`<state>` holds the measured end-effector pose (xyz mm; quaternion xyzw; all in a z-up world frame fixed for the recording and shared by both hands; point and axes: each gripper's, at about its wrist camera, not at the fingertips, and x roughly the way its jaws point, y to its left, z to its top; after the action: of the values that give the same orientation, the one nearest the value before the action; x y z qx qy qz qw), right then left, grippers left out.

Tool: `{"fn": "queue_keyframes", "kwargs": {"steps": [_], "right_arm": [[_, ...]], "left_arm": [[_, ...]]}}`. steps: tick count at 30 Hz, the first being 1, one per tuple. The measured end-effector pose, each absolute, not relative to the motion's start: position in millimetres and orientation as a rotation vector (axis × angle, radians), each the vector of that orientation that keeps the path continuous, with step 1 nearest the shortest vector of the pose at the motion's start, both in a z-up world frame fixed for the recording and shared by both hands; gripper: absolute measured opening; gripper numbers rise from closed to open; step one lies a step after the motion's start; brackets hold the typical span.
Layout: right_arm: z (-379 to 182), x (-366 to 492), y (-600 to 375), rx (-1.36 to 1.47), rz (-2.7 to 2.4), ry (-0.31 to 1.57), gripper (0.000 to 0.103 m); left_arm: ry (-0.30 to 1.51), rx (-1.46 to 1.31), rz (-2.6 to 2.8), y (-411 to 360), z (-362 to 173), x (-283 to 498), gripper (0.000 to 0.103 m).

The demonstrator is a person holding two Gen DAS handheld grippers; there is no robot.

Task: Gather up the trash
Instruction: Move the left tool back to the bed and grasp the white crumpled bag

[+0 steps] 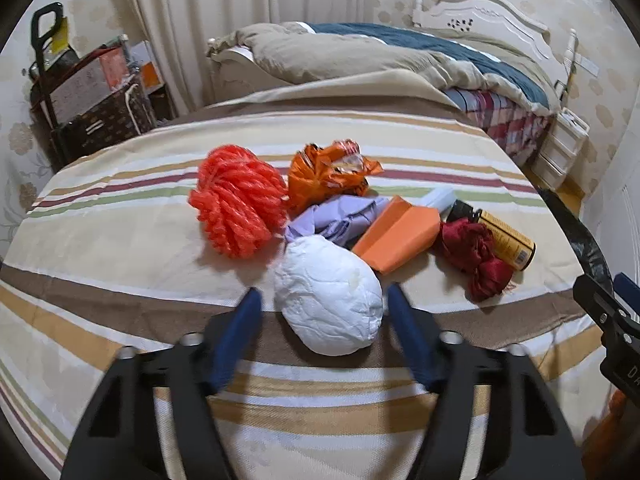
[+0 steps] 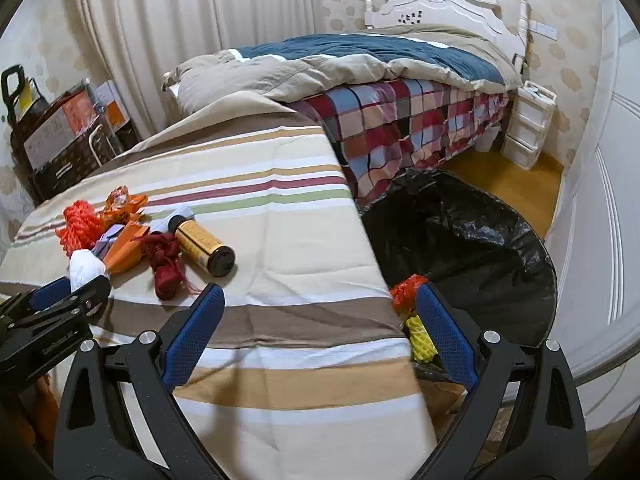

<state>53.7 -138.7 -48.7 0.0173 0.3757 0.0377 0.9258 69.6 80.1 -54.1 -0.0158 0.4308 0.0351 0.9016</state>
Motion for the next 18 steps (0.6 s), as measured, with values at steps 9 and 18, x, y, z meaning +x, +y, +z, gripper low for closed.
{"fn": "queue_keyframes", "kwargs": {"steps": [9,18], "right_arm": [[-48.9,53.7,-120.7,0.000,0.110,0.772,0.094],[-50.2,53.3,-92.1,0.000,0.198,0.789,0.073]], "left_arm": [[0.877,-0.040,0.040,87.2,-52.8,57.1,0.041],[0.854,-0.039,0.087,115.7,-47.3,37.6,0.041]]}}
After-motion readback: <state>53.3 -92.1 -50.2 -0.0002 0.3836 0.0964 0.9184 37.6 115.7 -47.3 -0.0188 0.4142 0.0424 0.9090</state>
